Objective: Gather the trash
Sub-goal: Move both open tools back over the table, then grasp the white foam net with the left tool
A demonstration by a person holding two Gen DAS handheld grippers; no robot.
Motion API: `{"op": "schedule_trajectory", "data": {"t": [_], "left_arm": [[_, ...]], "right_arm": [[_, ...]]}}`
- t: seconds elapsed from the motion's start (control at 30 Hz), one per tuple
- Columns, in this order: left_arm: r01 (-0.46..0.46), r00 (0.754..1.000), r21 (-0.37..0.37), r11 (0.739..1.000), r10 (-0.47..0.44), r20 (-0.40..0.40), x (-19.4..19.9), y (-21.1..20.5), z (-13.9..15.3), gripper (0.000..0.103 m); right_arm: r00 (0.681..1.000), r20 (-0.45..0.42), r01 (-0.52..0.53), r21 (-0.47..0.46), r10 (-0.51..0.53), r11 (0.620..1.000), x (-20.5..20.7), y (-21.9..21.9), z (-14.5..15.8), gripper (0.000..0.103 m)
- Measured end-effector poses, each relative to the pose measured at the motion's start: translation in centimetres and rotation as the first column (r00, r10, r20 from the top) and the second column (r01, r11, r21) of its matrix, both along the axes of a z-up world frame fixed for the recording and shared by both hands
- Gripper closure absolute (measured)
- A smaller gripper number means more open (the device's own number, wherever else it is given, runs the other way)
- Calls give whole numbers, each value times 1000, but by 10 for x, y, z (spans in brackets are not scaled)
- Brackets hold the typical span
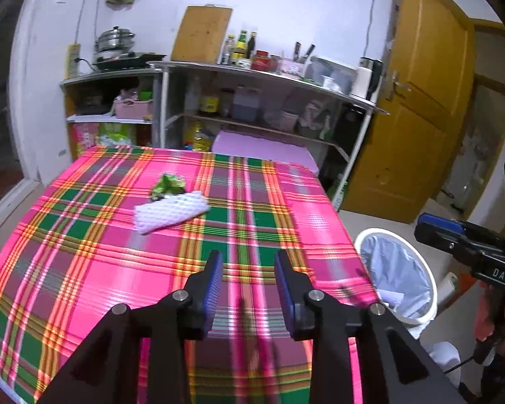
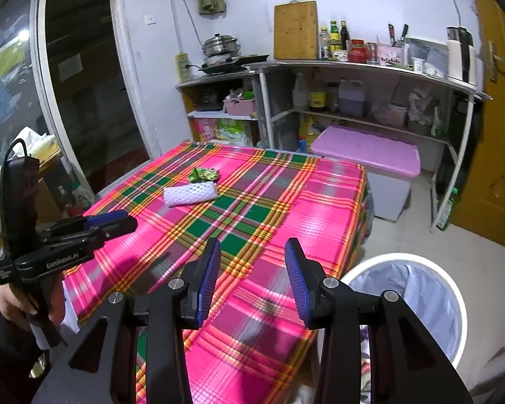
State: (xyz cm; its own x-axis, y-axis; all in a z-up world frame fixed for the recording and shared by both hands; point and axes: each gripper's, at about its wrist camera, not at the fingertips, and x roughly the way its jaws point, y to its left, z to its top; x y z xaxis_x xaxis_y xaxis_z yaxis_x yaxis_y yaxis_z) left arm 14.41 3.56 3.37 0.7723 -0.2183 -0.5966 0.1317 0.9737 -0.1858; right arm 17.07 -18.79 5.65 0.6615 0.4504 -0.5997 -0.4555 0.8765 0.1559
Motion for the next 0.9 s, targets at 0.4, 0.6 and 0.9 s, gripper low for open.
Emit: {"op": "schedule_trajectory", "data": {"t": [0.4,0.6,0.9], "left_arm": [[-50,999,58,997,49,7,32,44,-9,59],[-43,999,84,996,43,-2,68,61,-20,59],[18,1000,104,994,-16,-25,127,78,-44,55]], "right_arm": [[998,-34,-49,-23,48,999,31,23,-10,60],[997,-53,-62,-27,61,998,48,33,-17,60],[994,-85,-78,-43,74,996,67,46,-31,60]]}}
